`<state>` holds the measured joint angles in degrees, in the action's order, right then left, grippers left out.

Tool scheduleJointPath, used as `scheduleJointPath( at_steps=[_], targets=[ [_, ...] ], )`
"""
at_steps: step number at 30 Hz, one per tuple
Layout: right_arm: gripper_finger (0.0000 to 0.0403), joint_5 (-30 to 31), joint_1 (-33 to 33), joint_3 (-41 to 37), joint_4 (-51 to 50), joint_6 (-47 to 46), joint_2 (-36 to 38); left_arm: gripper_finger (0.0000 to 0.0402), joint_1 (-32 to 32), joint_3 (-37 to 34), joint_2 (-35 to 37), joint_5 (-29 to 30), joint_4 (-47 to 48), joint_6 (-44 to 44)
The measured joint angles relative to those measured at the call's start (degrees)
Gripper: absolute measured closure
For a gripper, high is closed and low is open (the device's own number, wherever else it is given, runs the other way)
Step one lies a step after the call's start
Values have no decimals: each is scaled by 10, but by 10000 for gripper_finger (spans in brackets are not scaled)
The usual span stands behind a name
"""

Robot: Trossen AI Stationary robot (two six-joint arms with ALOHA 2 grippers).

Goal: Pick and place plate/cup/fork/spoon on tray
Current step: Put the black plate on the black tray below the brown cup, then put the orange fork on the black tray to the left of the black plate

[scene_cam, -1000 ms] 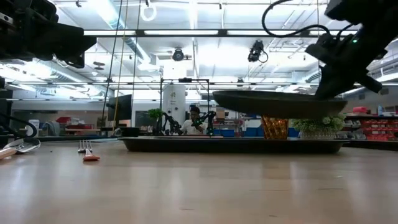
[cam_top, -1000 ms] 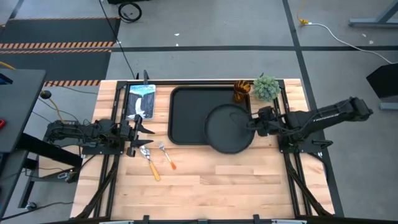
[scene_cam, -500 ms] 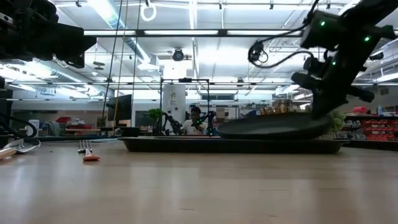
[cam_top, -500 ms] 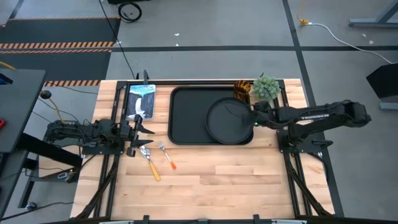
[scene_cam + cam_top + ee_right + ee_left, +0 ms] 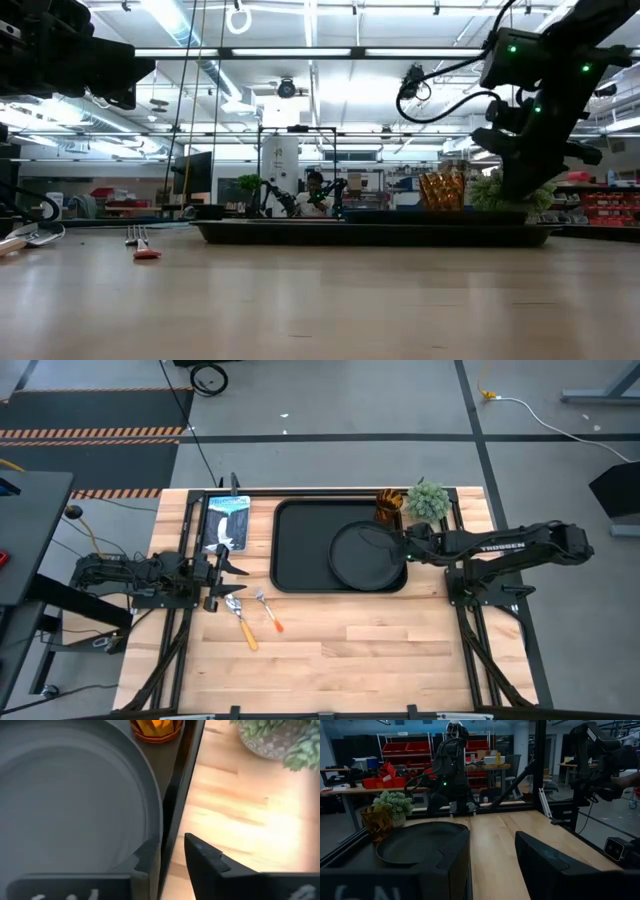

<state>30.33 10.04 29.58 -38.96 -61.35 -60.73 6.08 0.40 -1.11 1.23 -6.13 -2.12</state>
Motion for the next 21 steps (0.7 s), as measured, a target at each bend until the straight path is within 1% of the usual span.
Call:
scheduleJointPath(
  at_steps=[4, 9, 11, 13, 18, 21],
  targets=[
    [296, -7, -6, 0, -4, 45, 28, 234, 0, 0, 0, 0, 0, 0],
    [298, -50, -39, 0, 32, 140, 67, 234, 0, 0, 0, 0, 0, 0],
    [300, -59, -59, 0, 49, 165, 80, 234, 0, 0, 0, 0, 0, 0],
    [301, -52, -84, 0, 68, 186, 93, 234, 0, 0, 0, 0, 0, 0],
    [302, 8, -151, 0, 147, 254, 107, 234, 0, 0, 0, 0, 0, 0],
    [302, 14, -183, 0, 206, 299, 100, 234, 0, 0, 0, 1, -15, 1]
  ],
)
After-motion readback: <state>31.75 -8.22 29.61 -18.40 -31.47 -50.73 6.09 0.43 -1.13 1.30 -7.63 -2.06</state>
